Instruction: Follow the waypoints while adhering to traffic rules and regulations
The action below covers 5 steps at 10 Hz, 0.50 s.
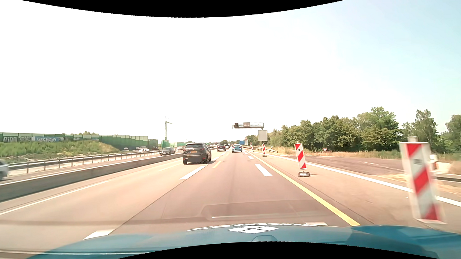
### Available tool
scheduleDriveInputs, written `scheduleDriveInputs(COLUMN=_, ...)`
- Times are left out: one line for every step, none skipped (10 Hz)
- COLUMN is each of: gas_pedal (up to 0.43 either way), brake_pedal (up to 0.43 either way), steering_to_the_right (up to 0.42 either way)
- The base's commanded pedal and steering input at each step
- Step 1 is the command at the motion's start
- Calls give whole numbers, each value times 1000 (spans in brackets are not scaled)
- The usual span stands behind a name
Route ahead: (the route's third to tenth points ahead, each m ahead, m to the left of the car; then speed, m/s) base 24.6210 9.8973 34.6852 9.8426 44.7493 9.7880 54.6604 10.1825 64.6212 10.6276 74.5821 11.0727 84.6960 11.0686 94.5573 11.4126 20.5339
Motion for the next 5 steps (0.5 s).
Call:
scheduleDriveInputs(gas_pedal=150, brake_pedal=0, steering_to_the_right=-2)
scheduleDriveInputs(gas_pedal=150, brake_pedal=0, steering_to_the_right=-3)
scheduleDriveInputs(gas_pedal=150, brake_pedal=0, steering_to_the_right=-3)
scheduleDriveInputs(gas_pedal=150, brake_pedal=0, steering_to_the_right=-3)
scheduleDriveInputs(gas_pedal=150, brake_pedal=0, steering_to_the_right=-2)
